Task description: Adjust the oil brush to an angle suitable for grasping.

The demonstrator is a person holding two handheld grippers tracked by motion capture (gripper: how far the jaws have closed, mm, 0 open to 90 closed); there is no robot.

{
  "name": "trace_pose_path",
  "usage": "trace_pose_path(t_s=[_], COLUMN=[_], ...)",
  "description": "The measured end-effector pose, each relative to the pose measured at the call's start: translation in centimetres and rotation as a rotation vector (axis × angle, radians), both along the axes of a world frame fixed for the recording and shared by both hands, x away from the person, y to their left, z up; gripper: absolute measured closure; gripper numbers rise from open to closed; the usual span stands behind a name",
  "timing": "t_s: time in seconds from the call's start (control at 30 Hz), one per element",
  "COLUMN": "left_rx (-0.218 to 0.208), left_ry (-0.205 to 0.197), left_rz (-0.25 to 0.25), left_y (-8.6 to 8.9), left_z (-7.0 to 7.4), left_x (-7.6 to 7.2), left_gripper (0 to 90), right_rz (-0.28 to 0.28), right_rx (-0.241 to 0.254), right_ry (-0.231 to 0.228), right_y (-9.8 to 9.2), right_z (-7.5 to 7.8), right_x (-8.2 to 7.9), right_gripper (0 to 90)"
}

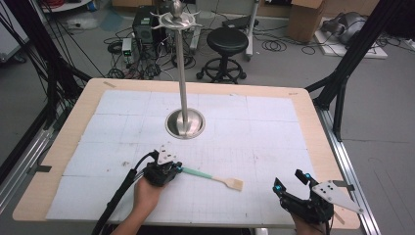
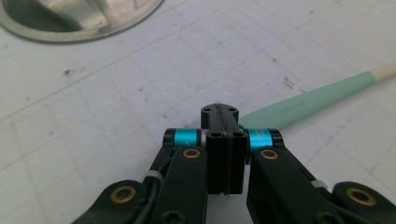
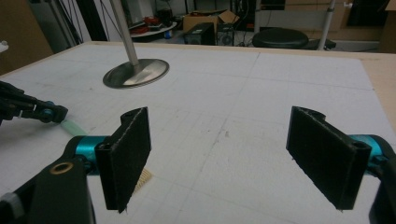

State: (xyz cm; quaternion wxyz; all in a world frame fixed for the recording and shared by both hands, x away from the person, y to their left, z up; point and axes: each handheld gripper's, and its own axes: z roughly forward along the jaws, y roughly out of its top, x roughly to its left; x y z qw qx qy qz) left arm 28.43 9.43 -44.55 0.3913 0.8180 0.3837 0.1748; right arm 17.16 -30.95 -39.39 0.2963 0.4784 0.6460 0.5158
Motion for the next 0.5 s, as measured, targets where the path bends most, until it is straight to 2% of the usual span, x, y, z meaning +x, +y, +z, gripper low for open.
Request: trace_pose_path(t_s=[0.27, 0.37, 0.43, 0.47, 0.5], left_rx=[-0.030, -0.055, -0.087, -0.119, -0.134], left_ry=[0.002, -0.003, -0.019, -0.024, -0.025], left_rz=[-0.038, -0.055, -0.046, -0.043, -0.048], left_y=[-2.0, -1.4, -0.6, 0.1, 0.8], left_z=[-0.2, 0.1, 0.4, 0.7, 0.9], left_x=[-0.3, -0.4, -0.4, -0.4, -0.4], left_gripper=[89.4, 87.7, 85.4, 84.3, 80.1], right_rz=[-0.005, 0.000, 0.001, -0.001, -0.004], right_rx=[0.002, -0.001, 0.002, 0.004, 0.001], right_ry=[0.001, -0.004, 0.002, 0.006, 0.005], right_y=[0.0, 0.1, 0.1, 0.1, 0.1], right_z=[0.0, 0.0, 0.0, 0.0, -0.1], right_x=[0.0, 0.0, 0.0, 0.0, 0.0], right_gripper=[20.8, 20.8, 20.8, 20.8, 20.8])
